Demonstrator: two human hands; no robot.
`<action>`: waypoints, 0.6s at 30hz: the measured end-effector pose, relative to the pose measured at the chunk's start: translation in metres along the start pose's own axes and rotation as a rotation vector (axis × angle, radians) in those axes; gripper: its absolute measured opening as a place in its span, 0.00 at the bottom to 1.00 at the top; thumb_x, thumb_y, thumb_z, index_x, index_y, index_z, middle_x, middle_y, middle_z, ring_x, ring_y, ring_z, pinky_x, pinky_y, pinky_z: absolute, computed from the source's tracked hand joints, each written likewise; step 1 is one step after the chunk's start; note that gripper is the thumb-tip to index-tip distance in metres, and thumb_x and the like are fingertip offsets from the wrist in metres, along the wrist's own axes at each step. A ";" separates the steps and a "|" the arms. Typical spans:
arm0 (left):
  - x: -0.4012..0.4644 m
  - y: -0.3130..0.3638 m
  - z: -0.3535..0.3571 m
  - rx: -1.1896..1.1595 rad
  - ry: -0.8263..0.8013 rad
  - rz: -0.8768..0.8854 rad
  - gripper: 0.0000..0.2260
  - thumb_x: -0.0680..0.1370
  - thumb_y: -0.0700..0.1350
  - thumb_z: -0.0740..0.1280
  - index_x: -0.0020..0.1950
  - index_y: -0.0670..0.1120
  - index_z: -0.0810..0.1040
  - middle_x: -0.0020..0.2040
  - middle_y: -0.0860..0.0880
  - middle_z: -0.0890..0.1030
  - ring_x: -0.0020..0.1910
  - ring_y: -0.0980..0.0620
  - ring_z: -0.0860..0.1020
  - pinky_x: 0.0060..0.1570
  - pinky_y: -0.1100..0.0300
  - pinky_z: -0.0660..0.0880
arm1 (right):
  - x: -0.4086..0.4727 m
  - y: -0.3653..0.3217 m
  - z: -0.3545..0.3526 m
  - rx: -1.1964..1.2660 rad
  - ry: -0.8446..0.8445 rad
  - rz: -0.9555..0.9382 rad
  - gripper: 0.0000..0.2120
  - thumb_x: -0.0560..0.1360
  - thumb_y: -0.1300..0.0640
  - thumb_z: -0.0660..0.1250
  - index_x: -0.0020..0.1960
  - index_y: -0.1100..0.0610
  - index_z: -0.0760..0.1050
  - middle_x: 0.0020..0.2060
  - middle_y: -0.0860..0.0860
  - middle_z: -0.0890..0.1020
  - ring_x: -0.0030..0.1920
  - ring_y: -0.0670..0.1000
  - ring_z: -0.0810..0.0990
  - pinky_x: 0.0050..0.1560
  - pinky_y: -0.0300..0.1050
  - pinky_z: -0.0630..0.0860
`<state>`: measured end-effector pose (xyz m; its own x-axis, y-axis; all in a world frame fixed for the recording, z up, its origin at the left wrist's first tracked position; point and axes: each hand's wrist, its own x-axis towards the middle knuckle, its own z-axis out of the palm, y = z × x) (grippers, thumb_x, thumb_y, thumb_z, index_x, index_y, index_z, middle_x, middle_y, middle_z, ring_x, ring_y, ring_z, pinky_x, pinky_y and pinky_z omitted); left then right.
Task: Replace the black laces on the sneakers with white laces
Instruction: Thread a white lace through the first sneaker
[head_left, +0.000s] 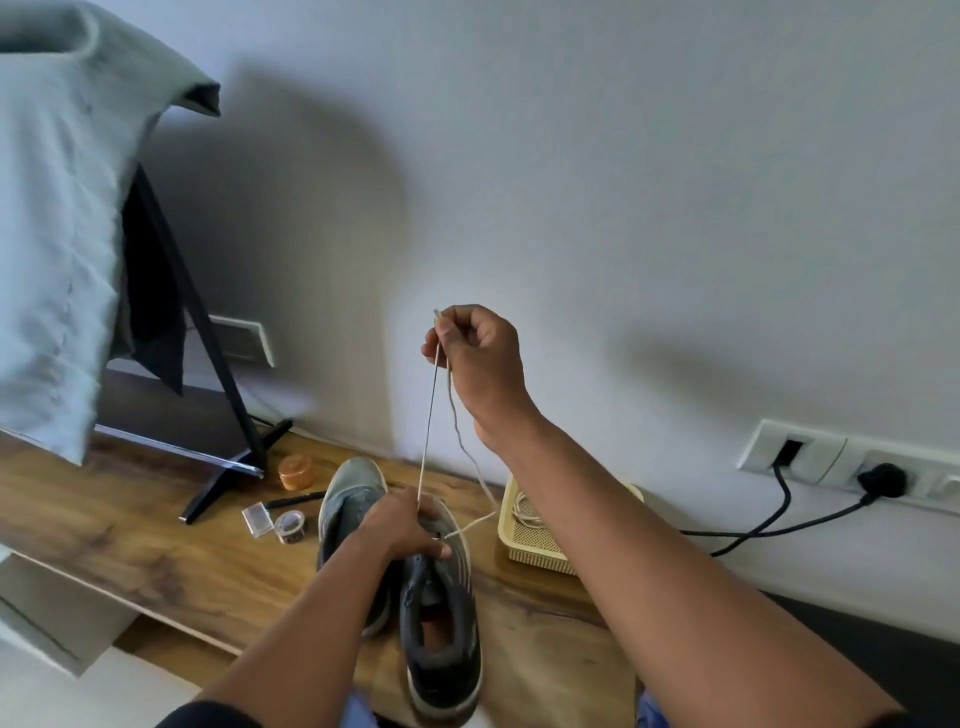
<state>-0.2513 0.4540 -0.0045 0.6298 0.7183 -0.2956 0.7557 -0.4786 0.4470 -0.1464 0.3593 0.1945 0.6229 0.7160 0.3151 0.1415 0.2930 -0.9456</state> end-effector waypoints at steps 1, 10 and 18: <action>0.001 0.003 0.000 -0.014 0.009 0.001 0.30 0.64 0.56 0.84 0.64 0.56 0.82 0.61 0.55 0.83 0.61 0.53 0.80 0.67 0.57 0.75 | 0.003 -0.008 -0.001 0.005 -0.002 -0.018 0.07 0.82 0.65 0.64 0.46 0.62 0.77 0.36 0.56 0.82 0.40 0.57 0.79 0.48 0.55 0.76; -0.017 0.000 -0.005 0.005 0.038 -0.019 0.27 0.67 0.57 0.83 0.64 0.56 0.82 0.62 0.52 0.83 0.63 0.50 0.80 0.67 0.55 0.75 | -0.014 -0.054 0.006 0.044 -0.027 -0.061 0.06 0.83 0.66 0.63 0.48 0.64 0.77 0.36 0.56 0.80 0.41 0.58 0.77 0.48 0.54 0.76; -0.024 0.002 0.005 -0.023 0.022 -0.072 0.28 0.69 0.56 0.82 0.68 0.56 0.80 0.66 0.50 0.81 0.66 0.48 0.78 0.68 0.54 0.74 | -0.040 -0.068 0.001 0.071 0.011 -0.037 0.06 0.83 0.68 0.61 0.51 0.66 0.76 0.35 0.55 0.79 0.41 0.57 0.77 0.50 0.55 0.77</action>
<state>-0.2642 0.4331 -0.0012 0.5697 0.7614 -0.3094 0.7944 -0.4137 0.4447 -0.1817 0.3115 0.2459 0.6264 0.6974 0.3482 0.1099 0.3632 -0.9252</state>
